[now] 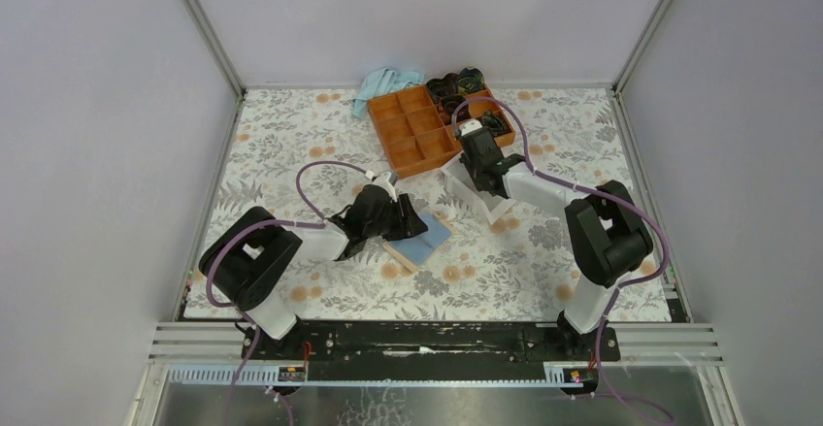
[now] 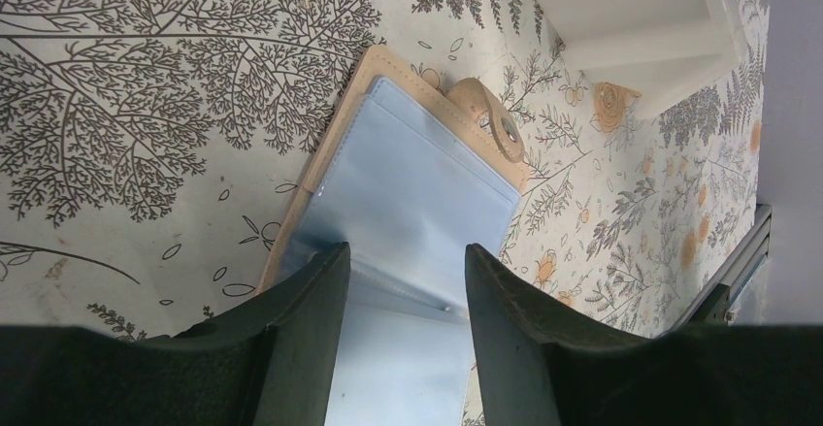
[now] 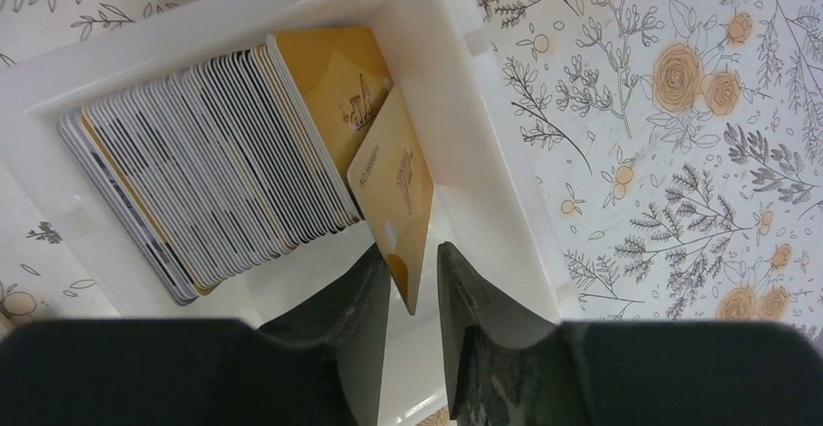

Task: Put the credit cards into the card holder
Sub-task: Pick up the credit card from the storage box.

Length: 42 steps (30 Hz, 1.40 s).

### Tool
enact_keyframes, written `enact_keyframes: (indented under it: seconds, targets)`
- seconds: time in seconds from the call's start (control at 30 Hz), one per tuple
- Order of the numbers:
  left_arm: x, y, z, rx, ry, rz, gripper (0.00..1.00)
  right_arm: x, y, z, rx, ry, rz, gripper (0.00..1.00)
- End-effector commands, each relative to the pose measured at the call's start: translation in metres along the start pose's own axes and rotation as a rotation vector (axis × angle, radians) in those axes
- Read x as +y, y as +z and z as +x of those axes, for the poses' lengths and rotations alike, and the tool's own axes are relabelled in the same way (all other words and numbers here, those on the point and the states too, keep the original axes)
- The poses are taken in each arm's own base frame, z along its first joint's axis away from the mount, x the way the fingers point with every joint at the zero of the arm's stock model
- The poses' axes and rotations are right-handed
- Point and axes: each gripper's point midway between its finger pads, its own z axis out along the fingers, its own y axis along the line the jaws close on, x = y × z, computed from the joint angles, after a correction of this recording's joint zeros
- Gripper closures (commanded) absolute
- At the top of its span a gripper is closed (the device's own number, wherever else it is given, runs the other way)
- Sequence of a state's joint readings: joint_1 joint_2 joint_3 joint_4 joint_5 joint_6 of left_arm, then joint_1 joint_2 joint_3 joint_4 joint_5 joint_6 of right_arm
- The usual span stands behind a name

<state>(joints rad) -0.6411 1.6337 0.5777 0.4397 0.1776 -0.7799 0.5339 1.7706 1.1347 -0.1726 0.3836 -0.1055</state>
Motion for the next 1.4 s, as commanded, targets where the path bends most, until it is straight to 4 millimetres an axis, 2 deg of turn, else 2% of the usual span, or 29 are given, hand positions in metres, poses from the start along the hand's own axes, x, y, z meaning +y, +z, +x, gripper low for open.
enact_keyframes:
  seconds: [0.0, 0.13, 0.3, 0.5, 0.77, 0.8, 0.97, 1.17, 1.37]
  targets:
    - [0.013, 0.004, 0.009, 0.023, 0.0, -0.048, 0.45, -0.004, -0.001, -0.027, -0.057, 0.001, -0.004, 0.73]
    - [0.013, 0.003, 0.008, 0.02, 0.0, -0.048, 0.45, -0.004, -0.001, -0.026, -0.05, -0.003, -0.008, 0.87]
    - [0.013, 0.003, 0.007, 0.017, -0.002, -0.051, 0.44, -0.007, -0.004, -0.023, -0.039, -0.003, 0.006, 0.91]
    - [0.013, 0.0, 0.004, 0.002, 0.001, -0.059, 0.42, -0.017, -0.019, -0.026, -0.055, 0.011, 0.028, 0.97]
    - [0.007, -0.002, -0.002, -0.013, 0.006, -0.049, 0.38, -0.029, -0.034, -0.028, -0.065, 0.025, 0.067, 0.98]
    - [0.007, -0.003, -0.003, -0.017, 0.005, -0.049, 0.38, -0.033, -0.043, -0.033, -0.091, 0.037, 0.072, 0.98]
    - [0.003, -0.006, -0.008, -0.037, 0.001, -0.042, 0.35, -0.042, -0.057, -0.038, -0.119, 0.056, 0.087, 0.99]
    - [-0.001, -0.01, -0.013, -0.057, -0.002, -0.031, 0.34, -0.046, -0.074, -0.041, -0.146, 0.079, 0.081, 0.99]
    - [-0.005, -0.013, -0.015, -0.072, -0.013, -0.013, 0.33, -0.049, -0.1, -0.048, -0.206, 0.126, 0.071, 1.0]
